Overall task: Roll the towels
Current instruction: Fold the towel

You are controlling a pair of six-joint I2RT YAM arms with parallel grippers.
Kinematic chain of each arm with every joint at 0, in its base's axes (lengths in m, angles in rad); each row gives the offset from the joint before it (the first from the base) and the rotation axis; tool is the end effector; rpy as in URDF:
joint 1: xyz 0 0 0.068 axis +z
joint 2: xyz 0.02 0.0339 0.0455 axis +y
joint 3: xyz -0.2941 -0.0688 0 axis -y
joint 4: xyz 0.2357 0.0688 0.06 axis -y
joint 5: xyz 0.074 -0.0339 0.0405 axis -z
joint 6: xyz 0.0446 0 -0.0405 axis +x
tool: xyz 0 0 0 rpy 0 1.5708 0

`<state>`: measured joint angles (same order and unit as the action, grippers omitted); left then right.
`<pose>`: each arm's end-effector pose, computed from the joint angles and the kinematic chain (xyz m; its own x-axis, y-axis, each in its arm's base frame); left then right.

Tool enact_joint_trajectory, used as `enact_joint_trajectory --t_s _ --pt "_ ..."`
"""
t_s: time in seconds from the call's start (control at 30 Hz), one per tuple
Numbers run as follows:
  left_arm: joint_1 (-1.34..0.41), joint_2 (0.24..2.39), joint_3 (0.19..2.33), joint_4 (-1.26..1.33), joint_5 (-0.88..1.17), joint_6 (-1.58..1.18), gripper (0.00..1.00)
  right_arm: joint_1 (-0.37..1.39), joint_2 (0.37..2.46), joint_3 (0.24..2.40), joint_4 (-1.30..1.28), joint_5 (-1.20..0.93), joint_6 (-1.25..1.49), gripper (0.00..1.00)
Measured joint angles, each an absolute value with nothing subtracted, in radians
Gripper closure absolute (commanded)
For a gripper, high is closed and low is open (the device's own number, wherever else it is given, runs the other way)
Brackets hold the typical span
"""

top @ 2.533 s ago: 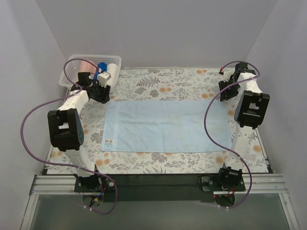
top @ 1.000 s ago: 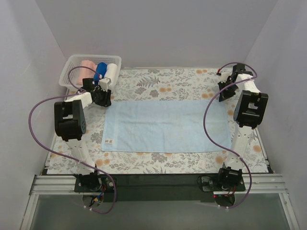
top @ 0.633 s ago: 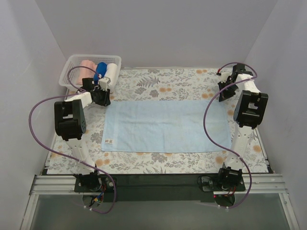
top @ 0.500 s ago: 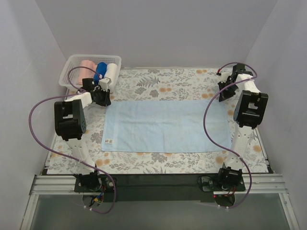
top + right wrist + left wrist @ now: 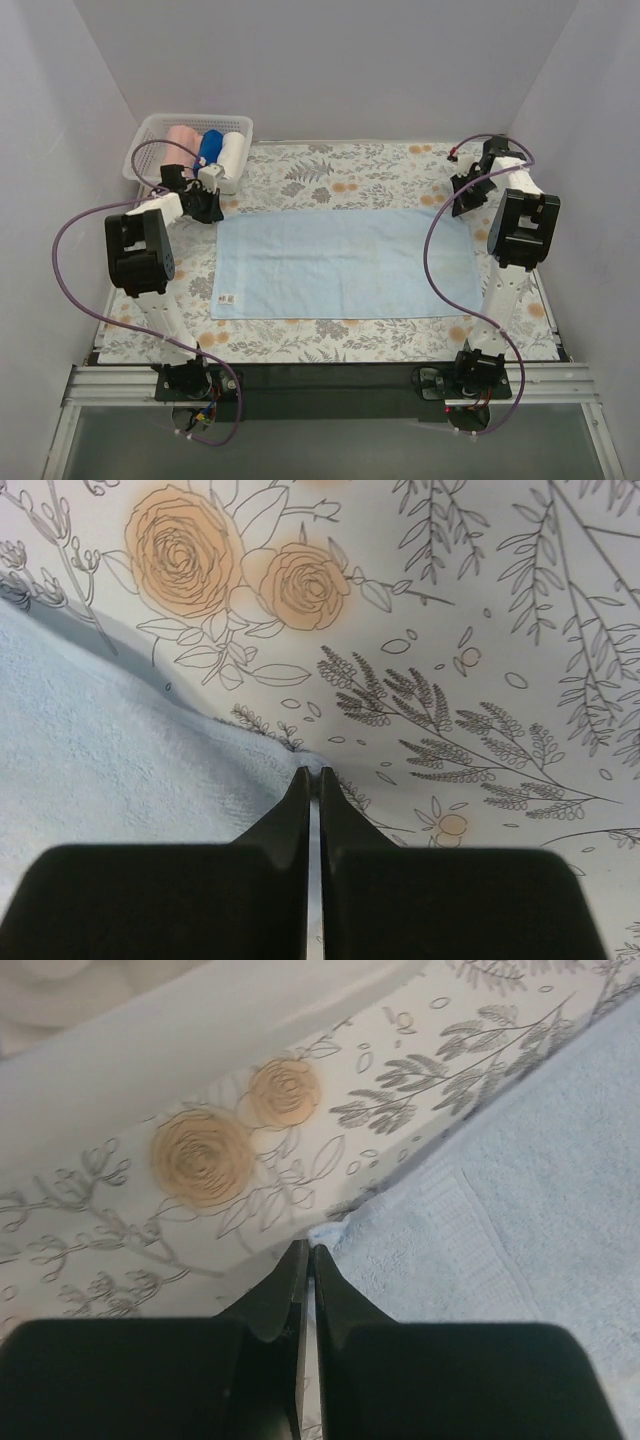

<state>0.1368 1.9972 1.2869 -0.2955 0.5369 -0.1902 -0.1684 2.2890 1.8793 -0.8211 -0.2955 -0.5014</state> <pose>0.4188 0.0346 0.1782 -0.8507 -0.2811 -0.4441 -0.0069 0.8508 -0.5254 0.4877 -0.0697 0.1861 -0.8461 -0.3226 -0.4244 -0.3901 0.9173 0.0805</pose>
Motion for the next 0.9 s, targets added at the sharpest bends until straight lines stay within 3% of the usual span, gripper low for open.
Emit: enact_joint_trajectory --t_s 0.27,0.57,0.9 --pt "0.21 1.997 1.362 -0.352 0.53 -0.131 1.0 -0.142 2.286 1.878 -0.852 -0.342 -0.487 0.99" --pt "0.209 2.005 1.541 -0.411 0.543 -0.089 1.0 -0.124 2.331 2.105 -0.88 -0.347 -0.455 0.99" --pt "0.25 1.946 1.478 -0.538 0.651 0.049 1.0 -0.132 2.197 1.914 -0.891 -0.355 -0.52 0.99"
